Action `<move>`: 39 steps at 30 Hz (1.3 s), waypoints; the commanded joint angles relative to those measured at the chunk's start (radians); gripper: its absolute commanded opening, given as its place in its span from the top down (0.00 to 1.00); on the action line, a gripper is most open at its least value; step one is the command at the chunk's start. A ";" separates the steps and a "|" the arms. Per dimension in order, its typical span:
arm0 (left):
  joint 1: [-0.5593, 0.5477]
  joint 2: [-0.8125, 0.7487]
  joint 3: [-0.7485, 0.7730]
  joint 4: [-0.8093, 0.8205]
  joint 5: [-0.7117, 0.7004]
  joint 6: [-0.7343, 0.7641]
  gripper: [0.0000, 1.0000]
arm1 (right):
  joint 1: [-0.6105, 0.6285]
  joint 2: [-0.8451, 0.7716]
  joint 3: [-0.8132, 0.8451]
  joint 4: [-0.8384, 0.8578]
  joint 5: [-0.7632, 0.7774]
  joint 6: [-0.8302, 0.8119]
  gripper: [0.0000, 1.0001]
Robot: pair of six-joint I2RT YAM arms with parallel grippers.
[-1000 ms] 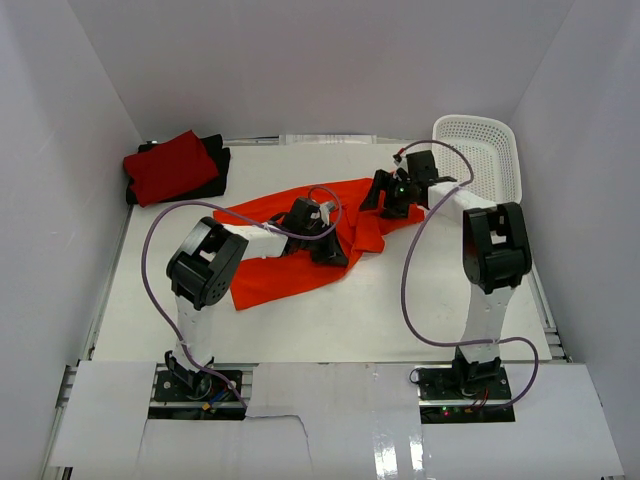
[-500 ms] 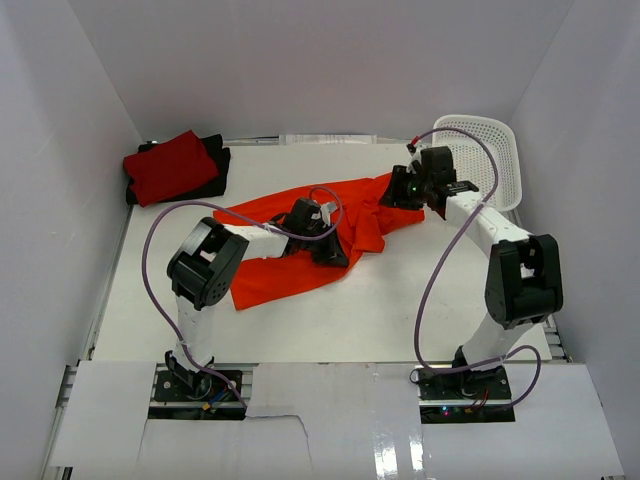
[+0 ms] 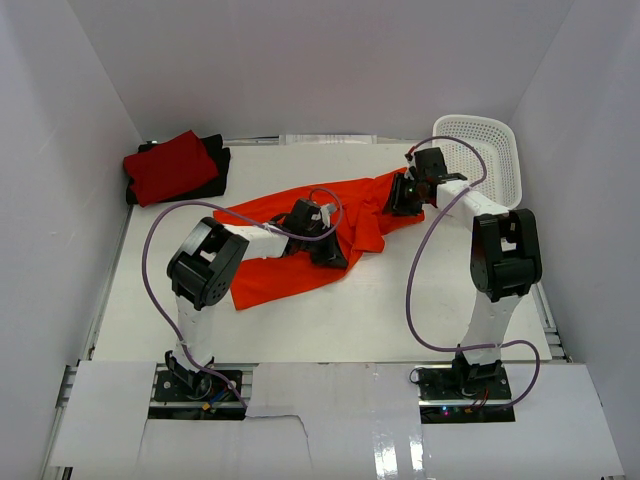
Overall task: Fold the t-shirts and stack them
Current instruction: Grap the side of the flattened tshirt furthest away from the robot with both arms
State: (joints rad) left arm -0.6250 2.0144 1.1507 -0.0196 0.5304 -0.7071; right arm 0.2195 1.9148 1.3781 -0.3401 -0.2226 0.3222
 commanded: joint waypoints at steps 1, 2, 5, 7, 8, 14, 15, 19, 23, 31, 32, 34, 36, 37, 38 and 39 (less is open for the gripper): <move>-0.007 -0.055 0.001 -0.006 -0.009 0.017 0.82 | -0.008 0.003 0.032 -0.013 0.003 0.014 0.58; -0.007 -0.055 0.001 -0.006 -0.007 0.017 0.82 | -0.009 0.003 0.027 -0.013 0.006 0.015 0.58; -0.007 -0.057 0.000 -0.006 -0.010 0.017 0.82 | -0.014 0.001 0.013 -0.013 0.008 0.015 0.58; -0.007 -0.056 0.000 -0.006 -0.010 0.017 0.82 | -0.017 0.004 0.010 -0.013 0.005 0.015 0.58; -0.007 -0.055 0.000 -0.006 -0.009 0.017 0.82 | -0.019 0.004 0.003 -0.013 0.003 0.015 0.58; -0.007 -0.057 -0.002 -0.006 -0.010 0.018 0.82 | -0.022 -0.003 -0.019 -0.016 0.015 0.018 0.58; -0.007 -0.056 -0.002 -0.006 -0.010 0.018 0.82 | -0.023 -0.005 -0.025 -0.016 0.016 0.018 0.58; -0.007 -0.052 0.001 -0.006 -0.009 0.017 0.82 | -0.028 0.007 -0.031 -0.014 0.005 0.020 0.58; -0.007 -0.051 0.001 -0.006 -0.007 0.018 0.82 | -0.029 0.023 -0.031 -0.010 -0.012 0.025 0.58; -0.007 -0.051 0.003 -0.011 -0.013 0.020 0.82 | -0.029 0.061 -0.025 0.013 -0.041 0.043 0.60; -0.007 -0.052 0.003 -0.013 -0.013 0.021 0.82 | -0.029 0.070 -0.019 0.016 -0.049 0.044 0.60; -0.005 -0.051 0.004 -0.014 -0.015 0.023 0.82 | -0.029 0.076 -0.014 0.021 -0.057 0.052 0.61; -0.007 -0.054 0.004 -0.016 -0.015 0.023 0.82 | -0.029 0.085 -0.005 0.027 -0.072 0.057 0.63; -0.007 -0.052 0.004 -0.016 -0.015 0.023 0.82 | -0.029 0.087 -0.002 0.027 -0.072 0.057 0.63; -0.007 -0.052 0.004 -0.017 -0.015 0.023 0.82 | -0.029 0.089 0.005 0.029 -0.073 0.058 0.66; -0.007 -0.052 0.003 -0.017 -0.015 0.023 0.82 | -0.029 0.089 0.009 0.029 -0.073 0.058 0.68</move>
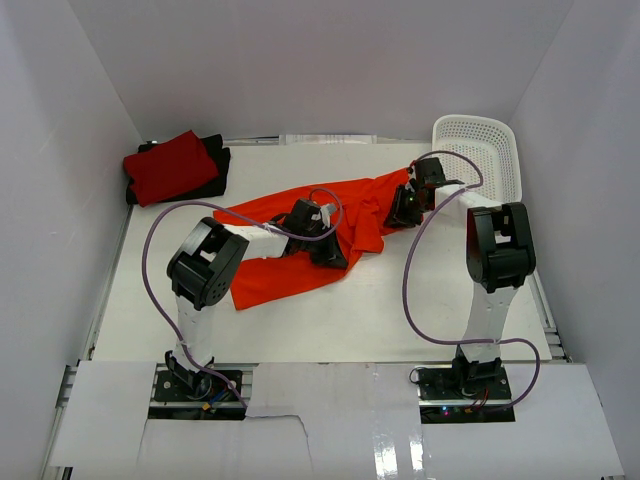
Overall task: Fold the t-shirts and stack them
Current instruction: Grap the side of the flattened tshirt furthest away from the robot with both arms
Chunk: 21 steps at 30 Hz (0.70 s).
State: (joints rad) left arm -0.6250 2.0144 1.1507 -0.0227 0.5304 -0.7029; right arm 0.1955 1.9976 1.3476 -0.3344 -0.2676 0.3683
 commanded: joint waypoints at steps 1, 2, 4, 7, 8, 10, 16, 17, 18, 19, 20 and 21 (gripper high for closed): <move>-0.007 -0.054 0.003 -0.014 -0.017 0.019 0.82 | -0.005 0.006 0.041 0.026 -0.030 0.014 0.69; -0.007 -0.052 0.003 -0.014 -0.014 0.019 0.82 | -0.005 0.006 0.045 0.026 -0.033 0.012 0.70; -0.007 -0.049 0.004 -0.011 -0.006 0.016 0.82 | -0.005 0.012 0.059 0.023 -0.047 0.015 0.77; -0.007 -0.049 0.003 -0.010 -0.003 0.013 0.82 | -0.005 0.007 0.068 0.017 -0.047 0.017 0.92; -0.007 -0.051 0.003 -0.010 -0.003 0.013 0.82 | -0.004 0.000 0.070 0.012 -0.047 0.017 0.92; -0.007 -0.055 0.000 -0.010 -0.007 0.016 0.82 | -0.005 -0.022 0.068 0.002 -0.042 0.012 0.92; -0.007 -0.048 0.006 -0.013 -0.003 0.016 0.82 | -0.005 -0.137 -0.023 -0.028 -0.056 0.001 0.92; -0.007 -0.046 0.006 -0.016 -0.004 0.017 0.82 | -0.005 -0.193 -0.048 -0.034 -0.052 0.001 0.92; -0.007 -0.048 0.007 -0.019 -0.007 0.022 0.82 | -0.005 -0.221 -0.071 -0.041 -0.047 0.001 0.92; -0.007 -0.049 0.009 -0.023 -0.016 0.025 0.82 | -0.005 -0.253 -0.097 -0.048 -0.038 0.001 0.92; -0.005 -0.048 0.015 -0.037 -0.023 0.035 0.82 | -0.005 -0.313 -0.144 -0.067 -0.033 0.001 0.92; -0.004 -0.046 0.018 -0.048 -0.030 0.040 0.82 | -0.005 -0.373 -0.169 -0.081 -0.018 -0.003 0.92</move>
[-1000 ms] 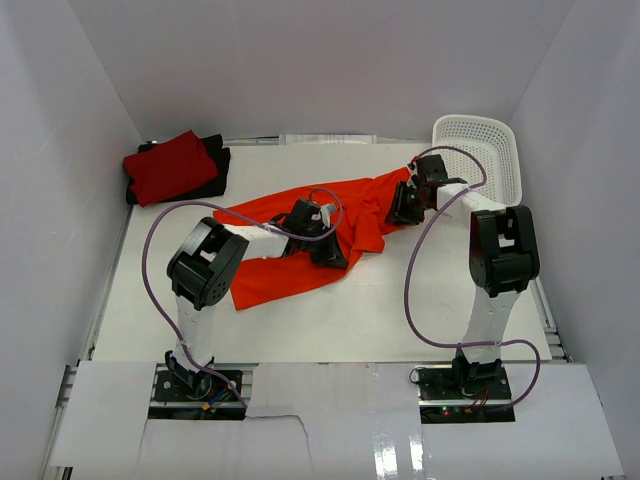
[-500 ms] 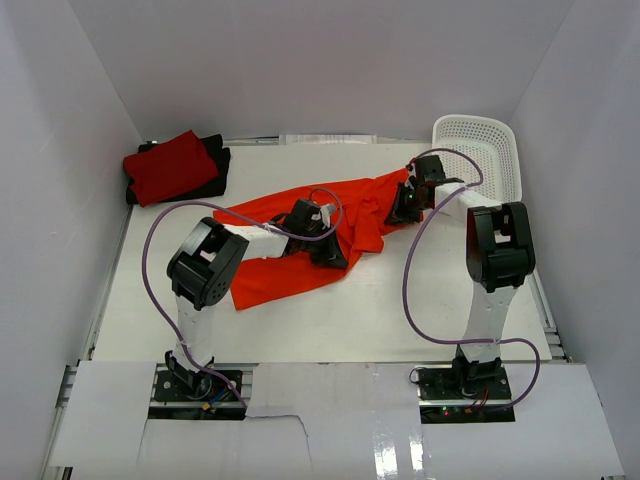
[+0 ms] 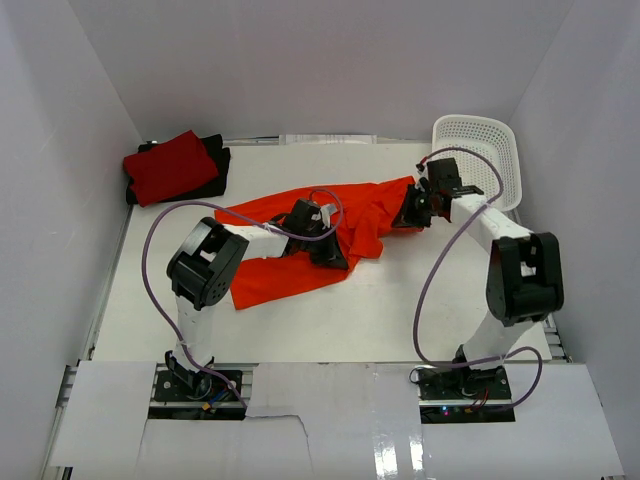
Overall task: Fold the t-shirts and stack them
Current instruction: Grap the side of the flattened tshirt furthest away from the robot with both arms
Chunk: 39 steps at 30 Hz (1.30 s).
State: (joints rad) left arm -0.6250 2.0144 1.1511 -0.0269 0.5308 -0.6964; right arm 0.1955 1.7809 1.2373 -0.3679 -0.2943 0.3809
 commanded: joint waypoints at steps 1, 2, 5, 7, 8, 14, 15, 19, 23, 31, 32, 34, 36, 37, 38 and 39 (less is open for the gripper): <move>-0.002 -0.048 0.018 -0.044 -0.032 0.037 0.82 | -0.005 -0.156 -0.084 -0.058 0.014 -0.017 0.92; 0.004 -0.048 0.018 -0.050 -0.031 0.041 0.82 | -0.005 -0.219 -0.135 -0.071 0.020 -0.019 0.92; 0.018 -0.052 0.018 -0.050 -0.008 0.041 0.82 | -0.005 -0.329 -0.222 -0.108 0.035 -0.022 0.92; 0.024 -0.060 0.012 -0.048 -0.006 0.041 0.82 | -0.005 -0.388 -0.297 -0.135 0.040 -0.027 0.92; 0.025 -0.063 0.010 -0.048 -0.008 0.043 0.82 | -0.007 -0.405 -0.320 -0.141 0.043 -0.028 0.92; 0.031 -0.078 0.002 -0.054 0.000 0.051 0.82 | -0.005 -0.381 -0.381 -0.089 0.076 -0.056 0.92; 0.031 -0.082 0.002 -0.056 0.004 0.051 0.82 | -0.005 -0.367 -0.366 -0.080 0.072 -0.059 0.92; 0.031 -0.112 0.028 -0.128 0.040 0.067 0.82 | -0.007 -0.258 -0.320 -0.046 0.060 -0.062 0.92; 0.031 -0.184 0.038 -0.243 0.058 0.087 0.82 | -0.005 -0.196 -0.302 -0.025 0.066 -0.063 0.92; 0.059 -0.312 0.032 -0.430 0.018 0.117 0.81 | -0.007 -0.017 -0.217 0.023 0.092 -0.060 0.92; 0.070 -0.309 0.035 -0.430 0.015 0.123 0.80 | -0.005 0.003 -0.181 0.026 0.090 -0.054 0.92; 0.102 -0.287 0.050 -0.430 0.027 0.130 0.80 | -0.005 0.057 -0.139 0.026 0.087 -0.047 0.92; 0.126 -0.244 0.087 -0.432 0.031 0.144 0.81 | -0.005 0.110 -0.079 0.029 0.073 -0.031 0.92; 0.154 -0.231 0.100 -0.432 0.028 0.149 0.81 | -0.005 0.126 -0.061 0.029 0.070 -0.027 0.92; 0.169 -0.215 0.117 -0.432 0.020 0.159 0.81 | -0.004 0.143 -0.023 0.029 0.066 -0.016 0.92; 0.182 -0.185 0.154 -0.433 0.023 0.164 0.81 | -0.001 0.170 -0.004 0.032 0.064 -0.013 0.92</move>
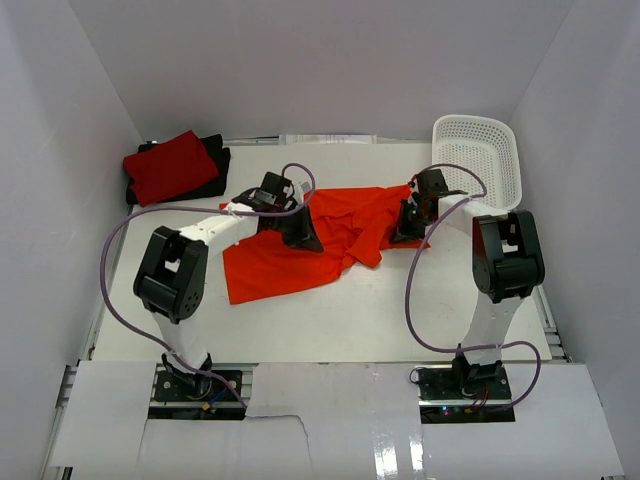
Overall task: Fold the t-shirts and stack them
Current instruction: Grap the side of the flattened tshirt furthest away from the robot with both arms
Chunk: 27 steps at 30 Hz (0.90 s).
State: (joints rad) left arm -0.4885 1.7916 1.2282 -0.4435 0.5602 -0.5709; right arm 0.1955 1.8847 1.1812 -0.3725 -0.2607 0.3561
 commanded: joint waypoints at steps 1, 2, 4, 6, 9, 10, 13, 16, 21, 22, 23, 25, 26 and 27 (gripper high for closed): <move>0.072 0.054 0.095 -0.017 -0.002 0.045 0.81 | 0.002 0.080 0.069 0.035 0.032 0.014 0.92; 0.083 0.069 0.114 -0.020 -0.002 0.051 0.81 | 0.005 0.094 0.087 0.029 0.041 0.012 0.92; 0.106 0.107 0.172 -0.044 0.000 0.068 0.82 | 0.007 0.117 0.123 -0.005 0.051 0.004 0.92; 0.113 0.112 0.189 -0.057 0.001 0.074 0.82 | 0.005 0.088 0.092 -0.009 0.078 -0.005 0.92; 0.113 0.100 0.180 -0.057 -0.005 0.080 0.81 | 0.005 0.038 0.037 0.006 0.083 -0.031 0.69; 0.113 0.097 0.168 -0.058 -0.006 0.083 0.81 | 0.005 0.031 0.034 0.001 0.086 -0.032 0.67; 0.113 0.097 0.157 -0.058 0.004 0.082 0.81 | 0.005 0.016 0.020 0.010 0.084 -0.039 0.66; 0.111 0.081 0.145 -0.057 0.012 0.078 0.81 | 0.007 0.022 0.029 0.017 0.066 -0.037 0.66; 0.113 0.034 0.119 -0.063 0.001 0.086 0.80 | 0.007 0.019 0.038 0.015 0.072 -0.037 0.66; 0.113 0.031 0.116 -0.063 0.004 0.086 0.80 | 0.007 0.017 0.041 0.014 0.071 -0.037 0.66; 0.113 0.028 0.114 -0.063 0.006 0.085 0.80 | 0.007 0.014 0.044 0.012 0.067 -0.036 0.66; 0.113 0.028 0.108 -0.063 0.010 0.083 0.80 | 0.007 0.013 0.047 0.011 0.064 -0.034 0.66; 0.113 0.028 0.108 -0.063 0.015 0.082 0.80 | 0.007 0.010 0.049 0.009 0.063 -0.034 0.66; 0.113 0.026 0.108 -0.064 0.015 0.082 0.80 | 0.007 0.008 0.051 0.007 0.063 -0.034 0.67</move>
State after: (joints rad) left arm -0.3752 1.8919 1.3468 -0.5083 0.5564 -0.5011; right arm 0.2035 1.9118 1.2285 -0.3328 -0.2306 0.3466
